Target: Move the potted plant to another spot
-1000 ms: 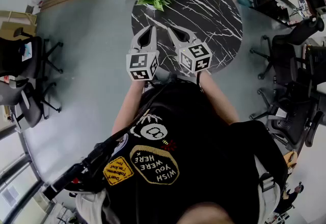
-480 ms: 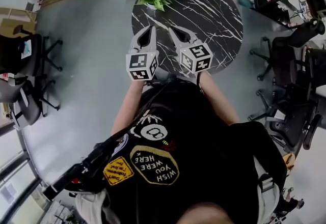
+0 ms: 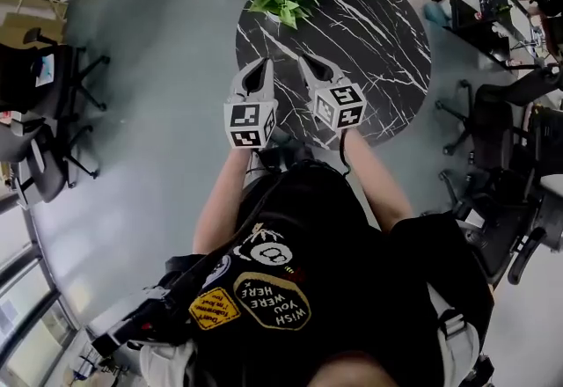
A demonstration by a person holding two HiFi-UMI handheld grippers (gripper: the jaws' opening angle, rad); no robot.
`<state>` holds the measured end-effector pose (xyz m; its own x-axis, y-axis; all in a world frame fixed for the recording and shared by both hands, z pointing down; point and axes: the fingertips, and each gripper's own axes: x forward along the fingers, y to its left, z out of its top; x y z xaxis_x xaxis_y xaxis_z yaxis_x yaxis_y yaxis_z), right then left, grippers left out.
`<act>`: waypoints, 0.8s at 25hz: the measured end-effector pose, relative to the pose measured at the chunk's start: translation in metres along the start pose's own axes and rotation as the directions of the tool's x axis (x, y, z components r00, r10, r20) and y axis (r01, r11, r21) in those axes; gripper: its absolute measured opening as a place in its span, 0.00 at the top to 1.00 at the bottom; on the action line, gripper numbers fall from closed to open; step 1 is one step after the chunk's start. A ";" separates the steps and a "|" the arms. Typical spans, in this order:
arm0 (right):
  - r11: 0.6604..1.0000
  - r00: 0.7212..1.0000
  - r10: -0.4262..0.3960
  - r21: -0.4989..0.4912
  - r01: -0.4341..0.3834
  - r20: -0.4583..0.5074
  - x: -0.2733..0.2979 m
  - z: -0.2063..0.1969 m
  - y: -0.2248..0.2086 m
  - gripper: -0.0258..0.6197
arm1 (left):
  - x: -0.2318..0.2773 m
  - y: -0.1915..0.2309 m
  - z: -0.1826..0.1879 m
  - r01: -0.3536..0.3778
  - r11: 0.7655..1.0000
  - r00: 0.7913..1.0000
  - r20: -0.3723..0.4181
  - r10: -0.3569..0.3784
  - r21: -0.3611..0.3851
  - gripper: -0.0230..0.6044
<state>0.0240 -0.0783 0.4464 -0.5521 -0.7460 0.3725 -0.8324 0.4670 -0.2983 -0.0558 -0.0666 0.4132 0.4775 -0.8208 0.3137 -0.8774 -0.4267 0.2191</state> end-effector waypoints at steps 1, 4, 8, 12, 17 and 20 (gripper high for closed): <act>1.000 1.000 -0.005 0.001 0.005 -0.009 0.010 -0.005 -0.007 0.94 | 0.006 0.005 -0.005 -0.008 1.000 1.000 -0.008 0.007 -0.003 0.96; 1.000 0.999 -0.023 -0.010 0.022 -0.035 0.043 -0.024 -0.030 0.94 | 0.023 0.019 -0.020 -0.026 1.000 0.999 -0.026 0.026 -0.009 0.96; 0.997 0.997 -0.061 -0.045 0.059 -0.036 0.091 -0.046 -0.065 0.82 | 0.044 0.038 -0.037 -0.045 0.999 0.998 -0.038 0.044 -0.030 0.96; 0.989 0.993 -0.116 -0.097 0.114 -0.017 0.147 -0.062 -0.101 0.50 | 0.057 0.058 -0.054 -0.061 0.996 0.997 -0.046 0.058 -0.066 0.96; 0.979 0.985 -0.171 -0.114 0.168 -0.010 0.202 -0.089 -0.134 0.30 | 0.062 0.073 -0.075 -0.078 0.991 0.995 -0.063 0.071 -0.107 0.96; 0.976 0.982 -0.186 -0.125 0.181 -0.029 0.228 -0.097 -0.146 0.22 | 0.064 0.081 -0.080 -0.086 0.988 0.995 -0.063 0.078 -0.127 0.96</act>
<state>0.0147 -0.2708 0.6599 -0.3889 -0.8058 0.4466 -0.9180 0.3799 -0.1138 -0.0924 -0.1234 0.5251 0.4094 -0.8260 0.3876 -0.9022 -0.3032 0.3067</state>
